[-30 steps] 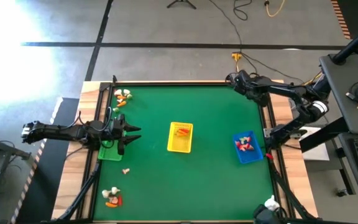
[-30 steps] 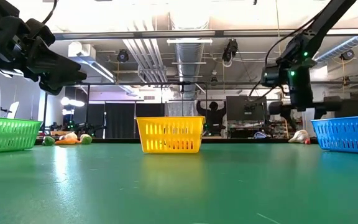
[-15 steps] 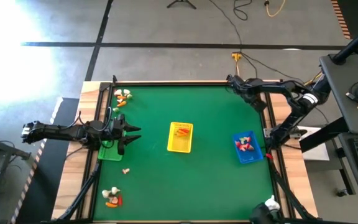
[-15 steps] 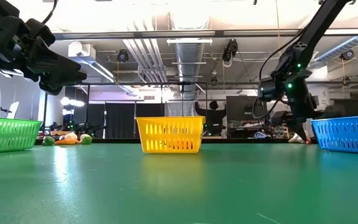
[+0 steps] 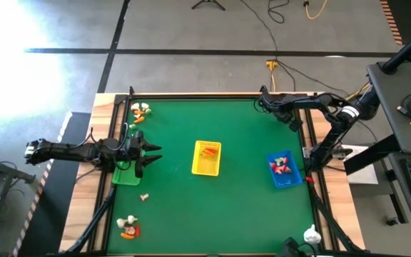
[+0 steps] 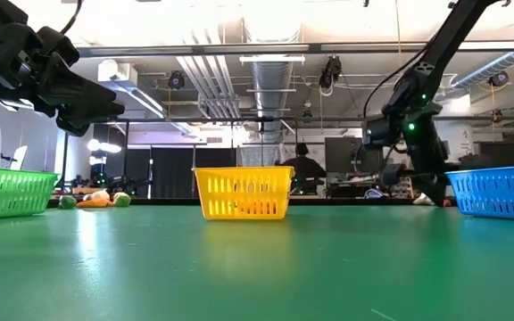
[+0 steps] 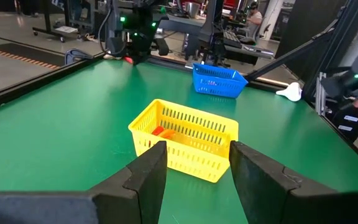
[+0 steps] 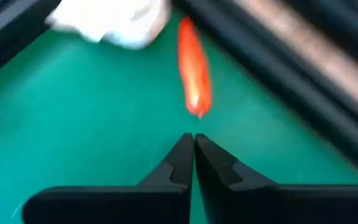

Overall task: Sort produce into baskets
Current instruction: Put the red chili pepper into the yellow bin

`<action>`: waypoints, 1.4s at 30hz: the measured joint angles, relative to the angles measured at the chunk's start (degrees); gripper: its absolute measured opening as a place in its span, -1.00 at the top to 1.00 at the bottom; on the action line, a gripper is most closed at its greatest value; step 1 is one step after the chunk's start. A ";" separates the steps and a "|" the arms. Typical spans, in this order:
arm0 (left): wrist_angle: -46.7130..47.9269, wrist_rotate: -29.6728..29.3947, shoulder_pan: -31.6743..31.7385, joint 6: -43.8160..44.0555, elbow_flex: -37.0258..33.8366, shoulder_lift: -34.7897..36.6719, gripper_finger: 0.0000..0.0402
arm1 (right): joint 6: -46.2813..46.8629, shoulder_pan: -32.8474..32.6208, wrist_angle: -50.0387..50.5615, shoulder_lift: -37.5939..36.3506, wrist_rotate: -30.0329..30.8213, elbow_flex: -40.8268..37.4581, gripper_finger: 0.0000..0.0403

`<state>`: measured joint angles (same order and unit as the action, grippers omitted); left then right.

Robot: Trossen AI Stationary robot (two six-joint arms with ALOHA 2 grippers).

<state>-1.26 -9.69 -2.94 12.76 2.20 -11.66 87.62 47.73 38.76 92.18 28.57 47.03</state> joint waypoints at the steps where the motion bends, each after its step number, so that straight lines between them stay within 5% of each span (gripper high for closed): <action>1: 0.00 -0.01 0.00 0.02 0.00 0.00 0.21 | -0.68 -0.76 -0.90 -0.75 -0.98 -0.02 0.95; 11: 0.00 0.02 0.00 0.02 0.00 0.00 0.21 | -11.95 -10.15 -4.94 -6.67 -3.53 2.43 0.96; 16: 0.00 0.01 0.00 0.00 0.00 0.00 0.21 | -32.64 -7.37 -3.48 -5.46 -11.79 6.53 0.96; 19: 0.00 -0.01 0.00 -0.01 0.00 0.00 0.21 | -40.04 -4.93 6.43 -2.40 -16.00 11.61 0.96; 28: 0.00 0.00 -0.01 0.00 0.00 0.00 0.21 | -60.85 2.54 28.50 10.30 -13.99 26.57 0.94; 42: 0.00 0.00 -0.02 0.00 0.00 -0.02 0.21 | -37.01 7.23 23.67 10.01 -1.88 20.62 0.23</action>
<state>-1.26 -9.69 -2.96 12.75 2.20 -11.68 50.61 54.96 62.44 102.19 26.68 67.64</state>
